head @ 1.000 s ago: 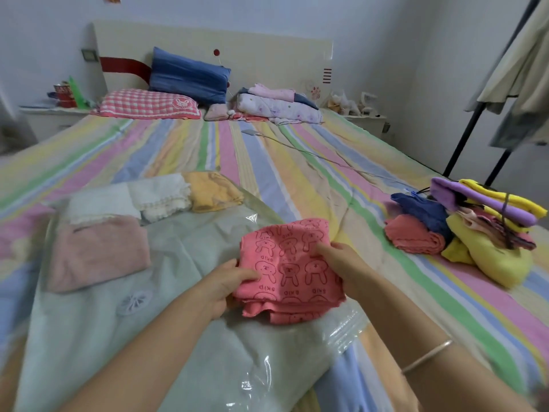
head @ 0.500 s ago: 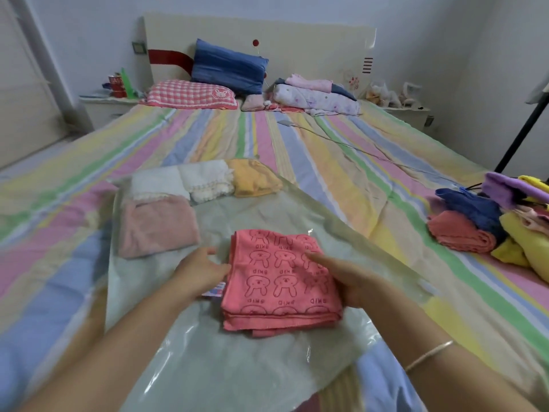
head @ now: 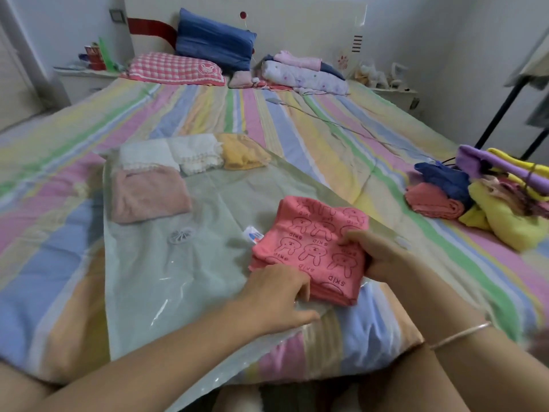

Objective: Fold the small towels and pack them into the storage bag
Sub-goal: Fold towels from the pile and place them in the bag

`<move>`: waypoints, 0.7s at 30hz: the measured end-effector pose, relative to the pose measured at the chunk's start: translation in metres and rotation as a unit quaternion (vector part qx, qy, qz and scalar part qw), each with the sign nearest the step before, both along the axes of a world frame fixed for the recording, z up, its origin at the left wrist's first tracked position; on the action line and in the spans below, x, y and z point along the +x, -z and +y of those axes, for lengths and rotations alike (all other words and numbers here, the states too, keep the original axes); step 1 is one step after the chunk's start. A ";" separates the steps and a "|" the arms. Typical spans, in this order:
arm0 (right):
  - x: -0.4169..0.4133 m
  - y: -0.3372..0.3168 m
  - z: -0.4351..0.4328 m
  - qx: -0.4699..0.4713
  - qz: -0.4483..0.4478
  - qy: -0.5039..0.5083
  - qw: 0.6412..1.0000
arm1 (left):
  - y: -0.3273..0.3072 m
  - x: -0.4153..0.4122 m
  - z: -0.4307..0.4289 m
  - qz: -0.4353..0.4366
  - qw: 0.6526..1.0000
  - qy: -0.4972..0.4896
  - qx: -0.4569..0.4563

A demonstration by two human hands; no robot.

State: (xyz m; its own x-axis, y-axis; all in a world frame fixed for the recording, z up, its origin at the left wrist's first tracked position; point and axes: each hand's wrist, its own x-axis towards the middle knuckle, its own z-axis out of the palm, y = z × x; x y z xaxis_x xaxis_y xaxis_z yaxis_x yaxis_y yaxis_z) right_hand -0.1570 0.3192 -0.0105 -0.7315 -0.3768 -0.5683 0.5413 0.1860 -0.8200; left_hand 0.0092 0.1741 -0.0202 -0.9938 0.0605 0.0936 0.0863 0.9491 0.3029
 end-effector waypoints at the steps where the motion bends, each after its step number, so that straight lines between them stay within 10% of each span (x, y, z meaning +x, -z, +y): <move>1: 0.001 -0.003 0.008 -0.025 0.005 0.015 1.000 | 0.006 0.002 0.003 -0.011 0.999 0.002 -0.037; 17: 0.010 -0.020 0.054 -0.045 0.054 0.153 0.986 | -0.013 -0.001 0.003 0.007 0.998 -0.060 -0.028; 21: 0.014 -0.028 0.062 -0.076 0.063 0.162 0.982 | -0.017 -0.006 -0.008 -0.098 0.984 -0.098 0.112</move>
State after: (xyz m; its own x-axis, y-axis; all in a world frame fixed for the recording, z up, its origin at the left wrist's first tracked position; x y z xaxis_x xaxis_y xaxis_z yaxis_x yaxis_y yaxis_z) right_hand -0.1428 0.3812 0.0174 -0.8876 -0.1869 -0.4211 0.4447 -0.1086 -0.8891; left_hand 0.0028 0.1662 -0.0029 -0.9847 -0.1343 -0.1114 -0.1723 0.8497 0.4984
